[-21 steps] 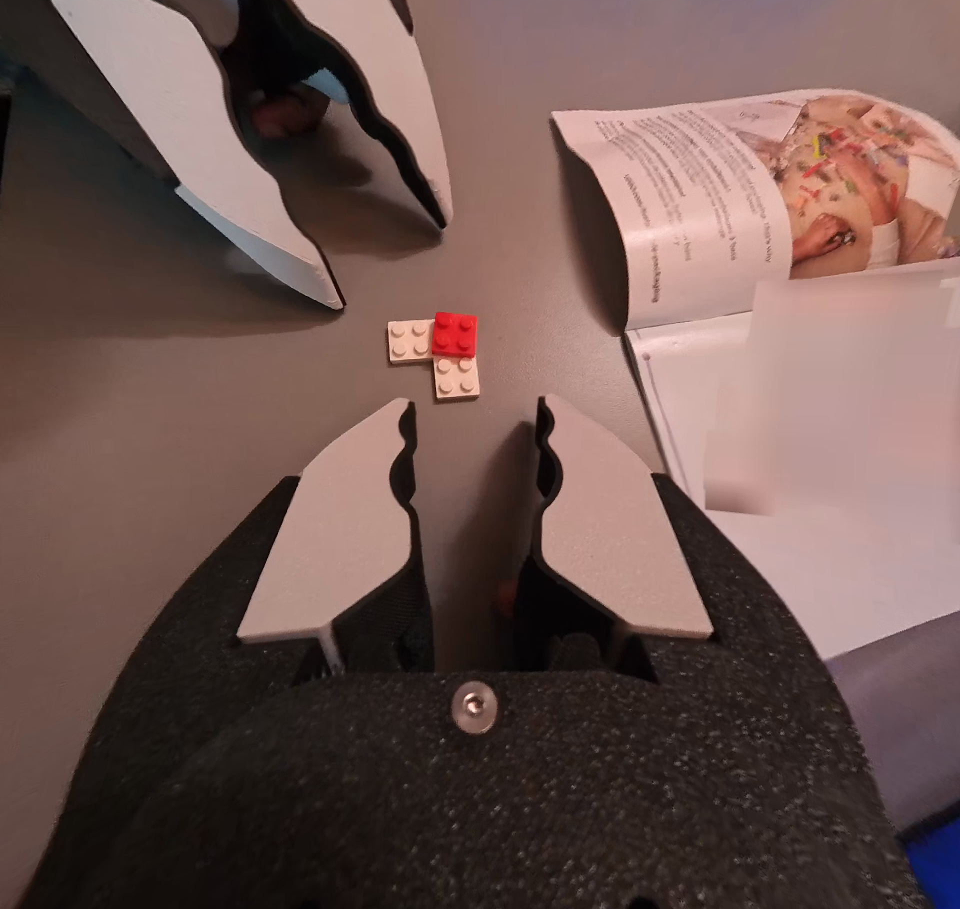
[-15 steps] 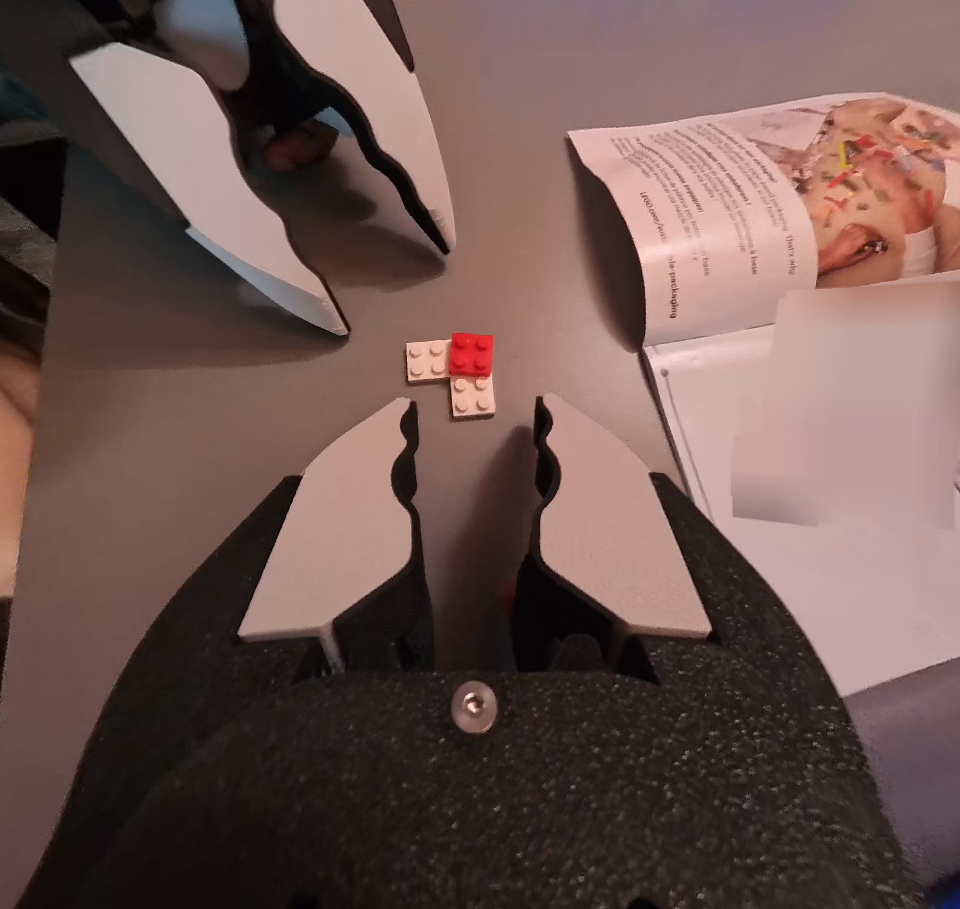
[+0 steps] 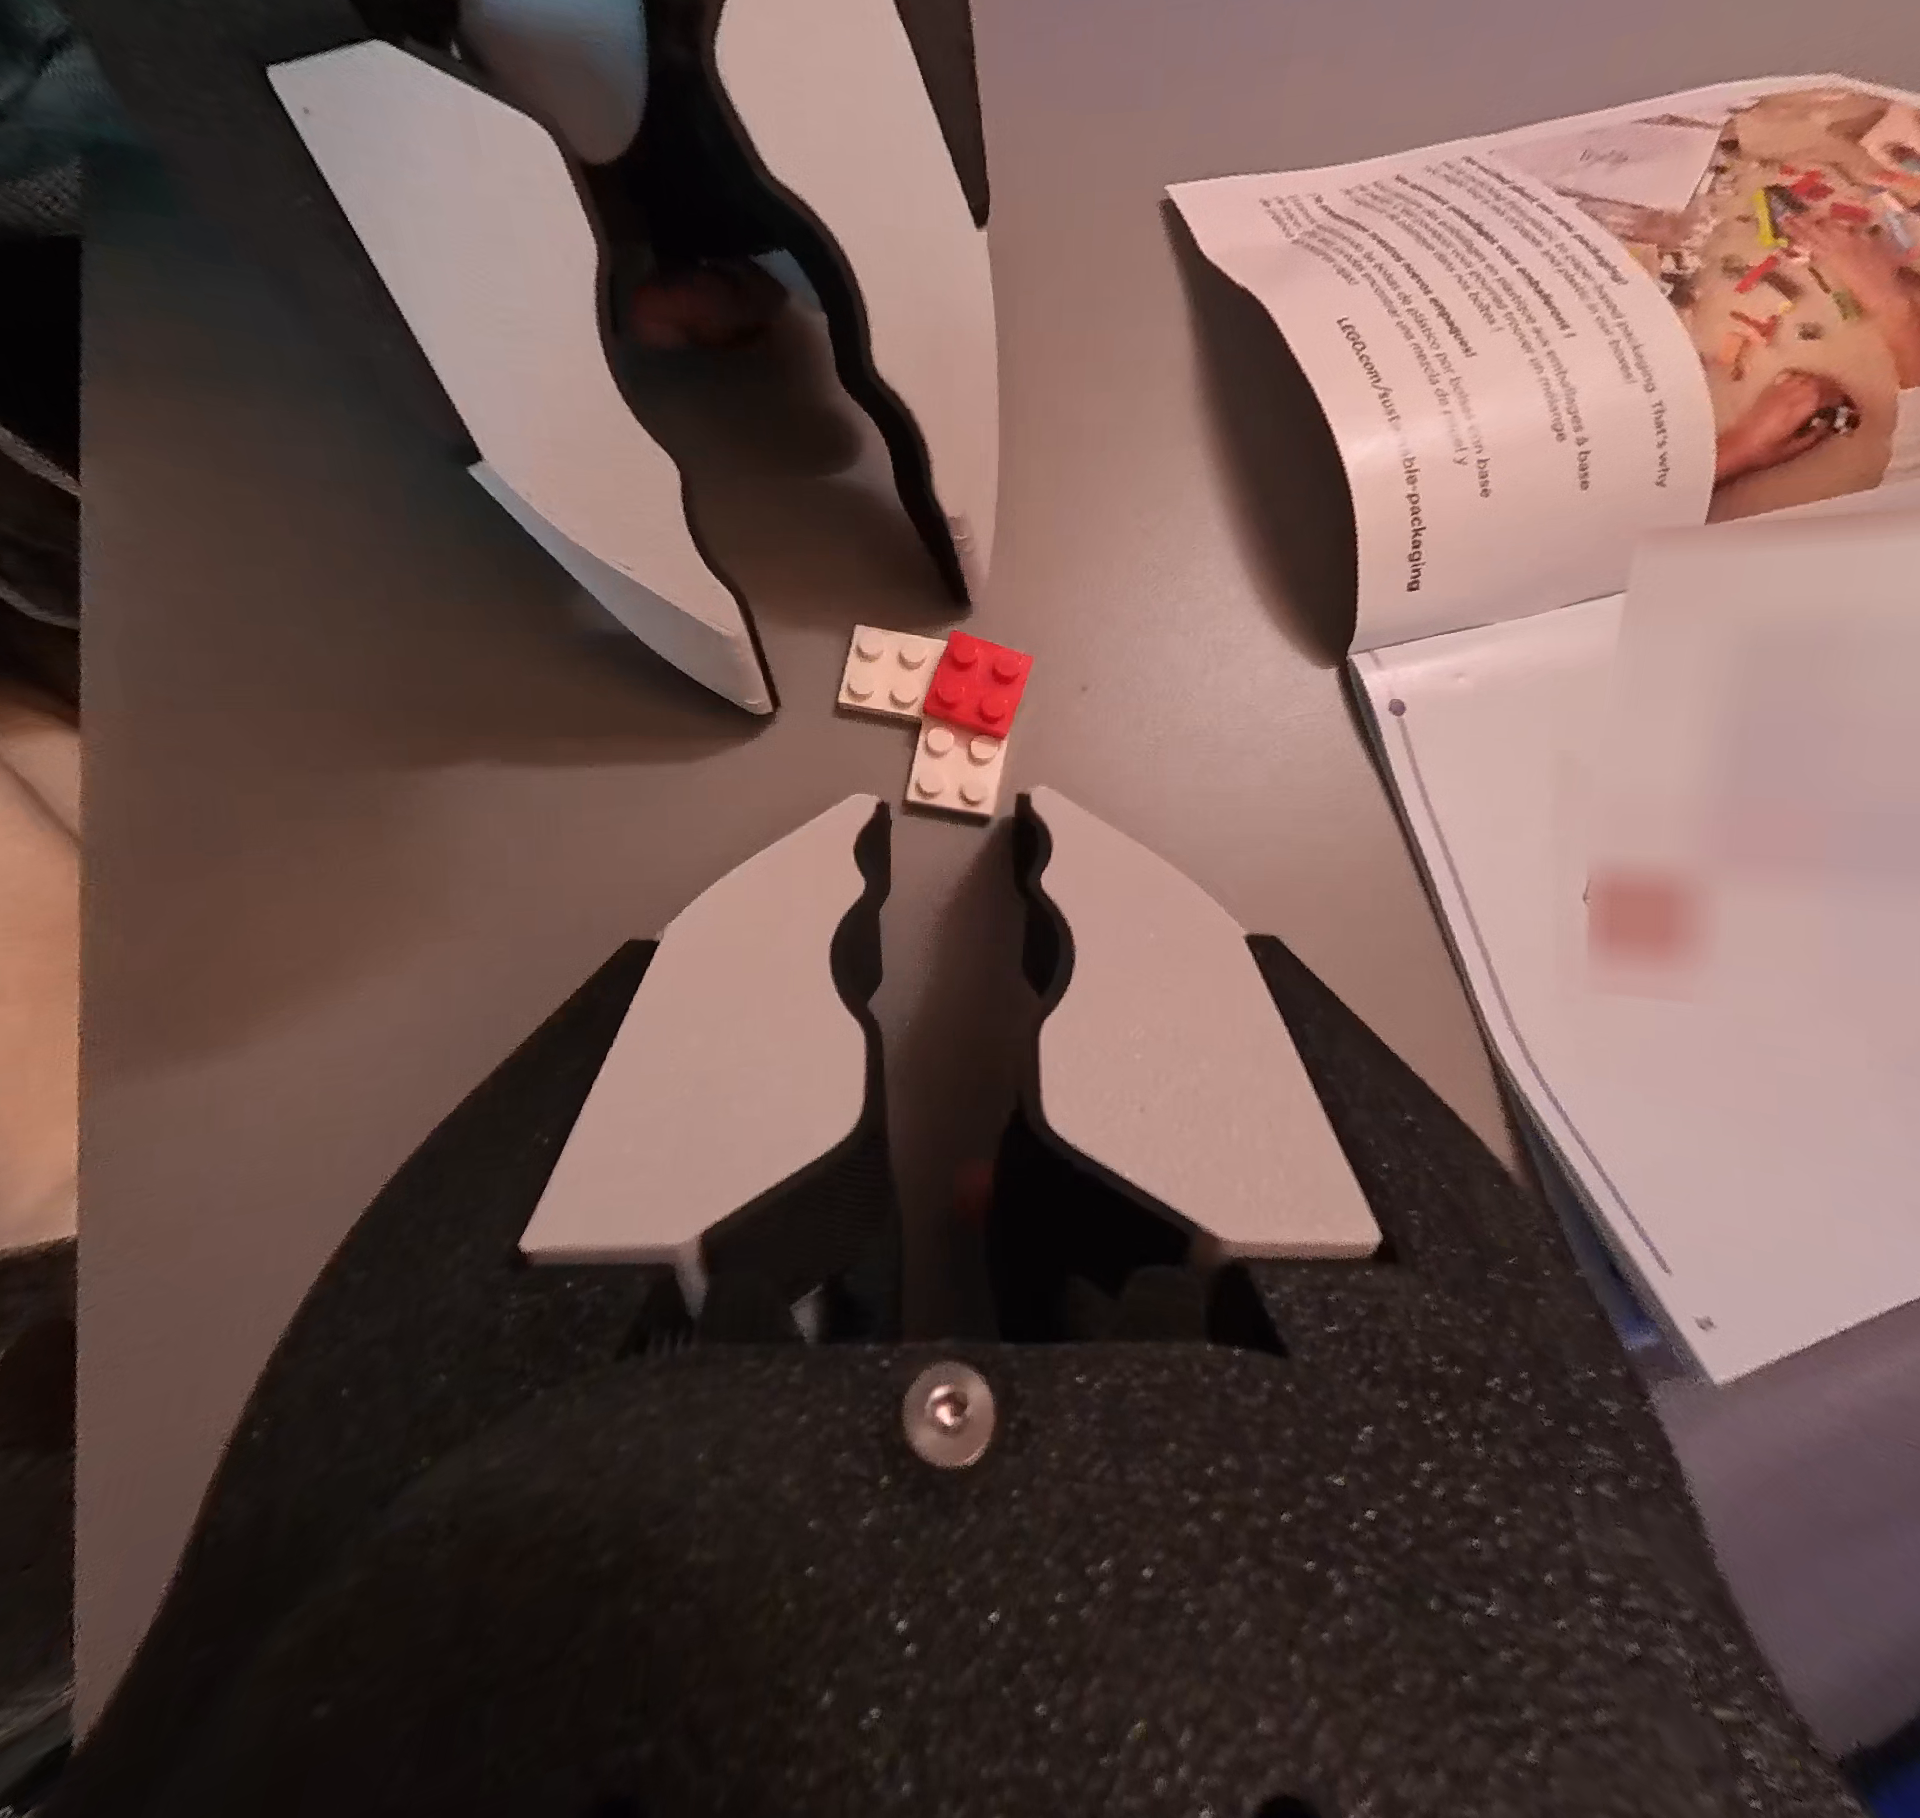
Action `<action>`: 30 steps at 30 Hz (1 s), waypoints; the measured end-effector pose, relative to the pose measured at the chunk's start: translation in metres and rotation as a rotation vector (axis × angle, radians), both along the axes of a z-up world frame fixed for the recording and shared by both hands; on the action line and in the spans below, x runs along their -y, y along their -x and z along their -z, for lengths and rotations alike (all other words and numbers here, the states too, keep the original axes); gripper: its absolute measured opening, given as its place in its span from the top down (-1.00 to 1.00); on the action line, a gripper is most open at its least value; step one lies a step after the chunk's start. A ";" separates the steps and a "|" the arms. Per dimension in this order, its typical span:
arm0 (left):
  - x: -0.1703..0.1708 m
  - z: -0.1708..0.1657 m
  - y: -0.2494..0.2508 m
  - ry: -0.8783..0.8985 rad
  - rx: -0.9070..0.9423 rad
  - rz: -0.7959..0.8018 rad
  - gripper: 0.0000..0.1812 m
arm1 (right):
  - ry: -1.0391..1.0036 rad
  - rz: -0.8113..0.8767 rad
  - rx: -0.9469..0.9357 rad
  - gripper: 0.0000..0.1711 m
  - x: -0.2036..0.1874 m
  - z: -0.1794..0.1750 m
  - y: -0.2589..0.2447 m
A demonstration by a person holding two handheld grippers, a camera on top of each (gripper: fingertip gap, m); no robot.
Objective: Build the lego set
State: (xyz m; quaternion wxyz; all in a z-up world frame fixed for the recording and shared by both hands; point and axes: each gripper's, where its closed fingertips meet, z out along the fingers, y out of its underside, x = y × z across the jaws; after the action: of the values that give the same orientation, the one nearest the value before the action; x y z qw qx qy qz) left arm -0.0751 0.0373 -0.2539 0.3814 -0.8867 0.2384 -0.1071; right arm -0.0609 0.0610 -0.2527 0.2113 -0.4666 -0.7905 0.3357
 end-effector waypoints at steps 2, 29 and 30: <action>0.000 0.000 -0.001 -0.003 -0.005 0.020 0.58 | 0.007 0.011 -0.022 0.75 -0.003 -0.006 0.003; -0.002 -0.005 -0.008 -0.057 -0.028 0.102 0.58 | -0.058 -0.194 0.037 0.91 0.007 -0.010 0.018; -0.002 -0.005 -0.008 -0.058 -0.027 0.100 0.59 | -0.047 -0.187 0.040 0.92 0.007 -0.011 0.019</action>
State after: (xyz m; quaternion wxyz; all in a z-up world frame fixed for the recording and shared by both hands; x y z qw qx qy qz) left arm -0.0675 0.0389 -0.2485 0.3980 -0.8635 0.2907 -0.1071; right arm -0.0797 0.0541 -0.2422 0.1741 -0.3922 -0.8425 0.3257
